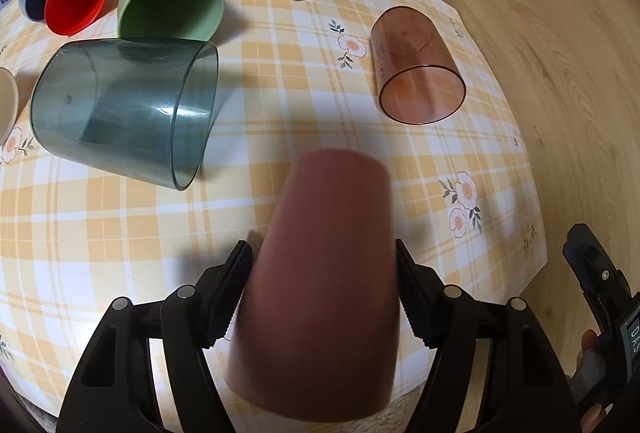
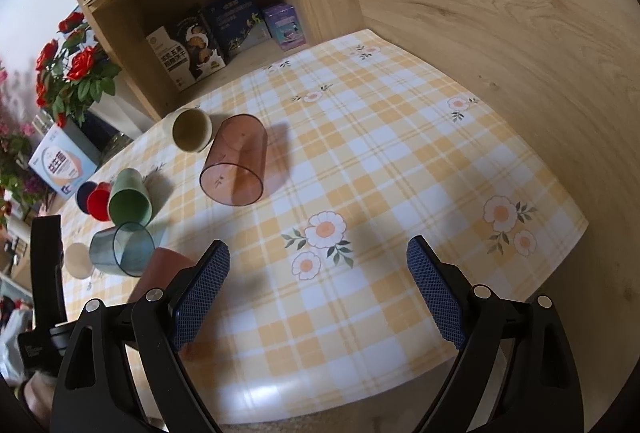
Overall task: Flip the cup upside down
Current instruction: 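Lift the pink cup with the left tool and carry it toward the right tool, then lower the pink cup onto the table and open the left tool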
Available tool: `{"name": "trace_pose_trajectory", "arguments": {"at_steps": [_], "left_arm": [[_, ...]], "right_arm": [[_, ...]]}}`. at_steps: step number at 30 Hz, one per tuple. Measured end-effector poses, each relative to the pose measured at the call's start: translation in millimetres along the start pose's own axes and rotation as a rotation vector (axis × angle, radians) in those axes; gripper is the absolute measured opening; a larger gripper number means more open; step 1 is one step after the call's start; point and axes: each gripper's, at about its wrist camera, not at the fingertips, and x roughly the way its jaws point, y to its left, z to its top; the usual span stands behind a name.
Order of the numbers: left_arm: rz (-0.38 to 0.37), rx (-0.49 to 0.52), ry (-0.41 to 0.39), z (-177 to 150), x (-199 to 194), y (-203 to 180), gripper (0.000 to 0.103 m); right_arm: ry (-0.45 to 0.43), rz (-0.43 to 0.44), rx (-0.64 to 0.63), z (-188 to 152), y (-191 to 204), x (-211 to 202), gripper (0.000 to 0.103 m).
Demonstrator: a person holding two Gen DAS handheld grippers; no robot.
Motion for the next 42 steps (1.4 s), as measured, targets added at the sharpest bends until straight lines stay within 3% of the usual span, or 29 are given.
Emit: {"name": "trace_pose_trajectory", "arguments": {"at_steps": [12, 21, 29, 33, 37, 42], "left_arm": [[-0.032, 0.038, -0.057, -8.9, -38.6, -2.1, 0.075], [0.005, 0.082, -0.155, -16.6, -80.8, 15.2, 0.078], [0.081, 0.125, -0.27, -20.7, -120.6, 53.4, 0.08], [0.132, 0.146, -0.333, -24.0, -137.8, 76.9, 0.087], [0.149, 0.082, -0.382, -27.4, -155.5, 115.0, 0.097], [0.213, 0.019, -0.435, -32.5, -176.7, 156.3, 0.097]], "right_arm": [[-0.008, 0.004, -0.036, -6.5, 22.0, -21.4, 0.087], [0.016, 0.014, -0.07, -14.5, 45.9, -29.8, 0.087], [0.09, 0.086, -0.127, -19.5, 78.0, -20.8, 0.087], [0.144, 0.1, -0.162, -20.9, 93.8, -10.2, 0.087], [0.198, 0.129, -0.198, -21.2, 108.1, 1.0, 0.087], [0.256, 0.117, -0.265, -20.0, 124.5, 15.6, 0.087]]}}
